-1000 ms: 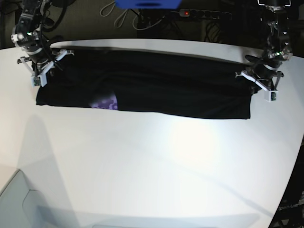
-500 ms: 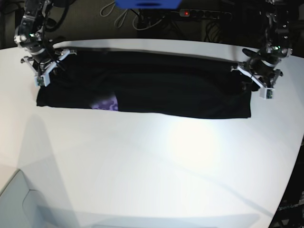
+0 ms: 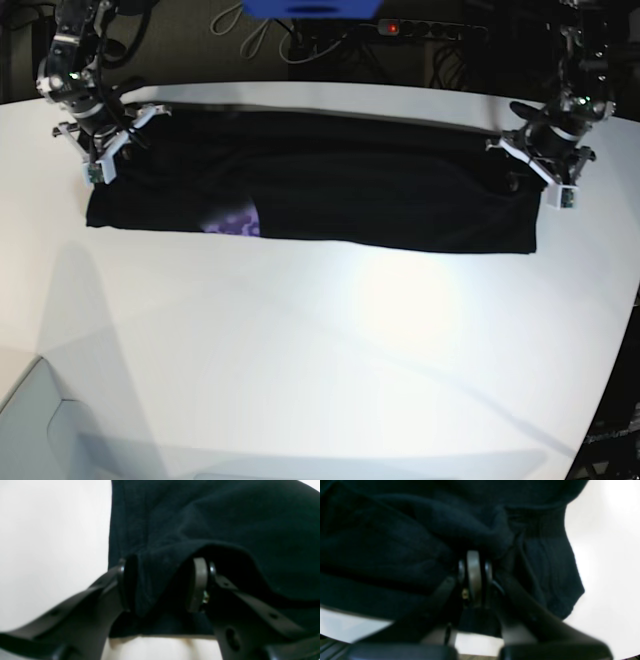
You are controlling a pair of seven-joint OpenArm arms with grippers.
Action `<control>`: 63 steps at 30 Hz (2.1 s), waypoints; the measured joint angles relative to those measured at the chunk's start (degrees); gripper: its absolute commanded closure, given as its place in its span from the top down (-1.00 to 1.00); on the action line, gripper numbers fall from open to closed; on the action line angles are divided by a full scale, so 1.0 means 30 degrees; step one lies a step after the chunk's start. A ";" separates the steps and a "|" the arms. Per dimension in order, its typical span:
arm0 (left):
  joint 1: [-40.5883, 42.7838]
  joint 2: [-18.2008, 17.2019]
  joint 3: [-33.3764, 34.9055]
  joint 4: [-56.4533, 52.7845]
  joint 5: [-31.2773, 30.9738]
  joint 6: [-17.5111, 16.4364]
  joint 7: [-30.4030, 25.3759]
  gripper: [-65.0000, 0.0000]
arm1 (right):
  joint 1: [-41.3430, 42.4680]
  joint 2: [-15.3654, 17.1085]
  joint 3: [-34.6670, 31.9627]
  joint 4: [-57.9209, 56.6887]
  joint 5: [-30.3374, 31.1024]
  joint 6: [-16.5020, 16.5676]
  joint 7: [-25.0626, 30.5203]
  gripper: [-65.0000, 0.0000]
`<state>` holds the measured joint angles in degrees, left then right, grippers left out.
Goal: Layout the t-shirt on the table in an organized manner, then fold the t-shirt properly
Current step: 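Straighten the folded shirt's edges with both grippers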
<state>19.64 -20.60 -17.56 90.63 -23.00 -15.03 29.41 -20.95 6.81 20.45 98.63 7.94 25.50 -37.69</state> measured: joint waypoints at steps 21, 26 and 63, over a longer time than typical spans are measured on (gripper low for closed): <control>-0.0911 0.0481 -0.5486 0.0197 -0.0131 -0.4714 0.1588 -0.09 | 0.0306 -0.0007 -0.0328 0.0000 0.0000 0.0007 -0.0153 -1.00; -0.1814 0.1457 -0.7737 0.0175 -0.0568 -0.6433 0.2885 -0.09 | 0.0299 0.0007 -0.0452 0.0000 -0.0015 0.0007 -0.0146 -1.00; -0.4830 0.3067 -0.8255 -0.4852 -0.0423 -0.6652 0.3483 0.63 | 0.0415 0.0000 -0.0561 0.0000 -0.0007 0.0007 -0.0240 -1.00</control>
<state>5.15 -11.40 -42.33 76.07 -24.27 -34.98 39.86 -19.70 6.81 18.76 98.63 7.92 25.52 -38.41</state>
